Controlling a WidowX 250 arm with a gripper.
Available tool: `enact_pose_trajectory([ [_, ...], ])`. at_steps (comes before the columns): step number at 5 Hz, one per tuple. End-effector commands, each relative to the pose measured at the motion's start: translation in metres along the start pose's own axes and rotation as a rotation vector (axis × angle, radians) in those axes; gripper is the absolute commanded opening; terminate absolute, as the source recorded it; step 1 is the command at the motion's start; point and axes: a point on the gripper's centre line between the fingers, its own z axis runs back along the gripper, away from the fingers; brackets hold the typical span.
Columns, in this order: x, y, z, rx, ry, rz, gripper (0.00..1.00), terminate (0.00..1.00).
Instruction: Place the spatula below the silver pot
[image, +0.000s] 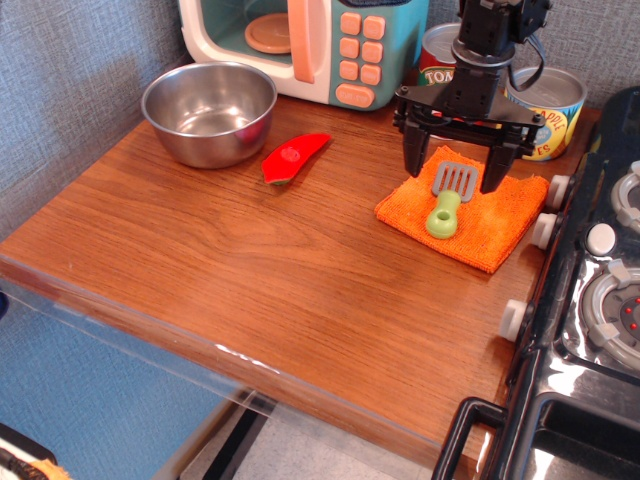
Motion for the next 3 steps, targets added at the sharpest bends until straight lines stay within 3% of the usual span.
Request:
enact_pose_trajectory([
  [1,-0.003,0.006,-0.001,0.001,0.009,0.007,1.0,0.0],
  [3,-0.009,0.003,-0.012,0.003,0.037,0.007,1.0,0.0],
])
